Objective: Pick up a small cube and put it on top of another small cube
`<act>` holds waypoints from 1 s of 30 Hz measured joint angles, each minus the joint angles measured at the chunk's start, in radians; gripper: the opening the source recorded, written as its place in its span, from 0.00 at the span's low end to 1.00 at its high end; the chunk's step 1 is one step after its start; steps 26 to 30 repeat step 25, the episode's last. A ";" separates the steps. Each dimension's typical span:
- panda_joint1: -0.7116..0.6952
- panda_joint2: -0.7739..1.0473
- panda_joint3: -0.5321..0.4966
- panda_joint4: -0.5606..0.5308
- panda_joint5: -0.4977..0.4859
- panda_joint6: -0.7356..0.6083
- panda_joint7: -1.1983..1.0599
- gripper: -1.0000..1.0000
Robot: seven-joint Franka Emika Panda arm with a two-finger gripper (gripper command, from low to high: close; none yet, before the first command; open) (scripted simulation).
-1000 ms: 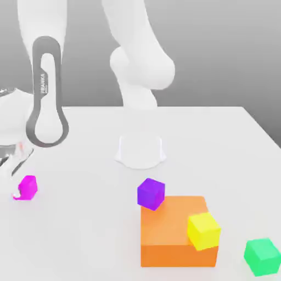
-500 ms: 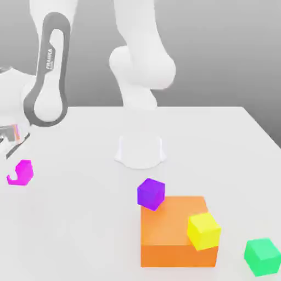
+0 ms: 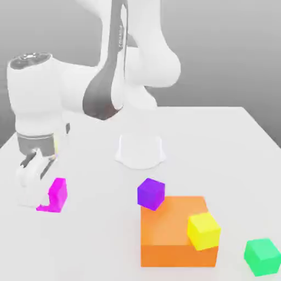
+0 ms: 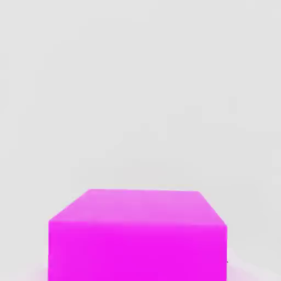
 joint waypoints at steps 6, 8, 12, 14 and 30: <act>0.191 -0.032 0.101 0.049 0.029 -0.082 0.257 0.00; 0.252 -0.041 0.135 0.065 0.042 -0.108 0.341 0.00; 0.371 -0.058 0.207 0.097 0.072 -0.159 0.506 0.00; 0.385 -0.047 0.218 0.101 0.068 -0.152 0.551 0.00; 0.386 0.087 0.217 0.074 0.000 0.002 0.614 1.00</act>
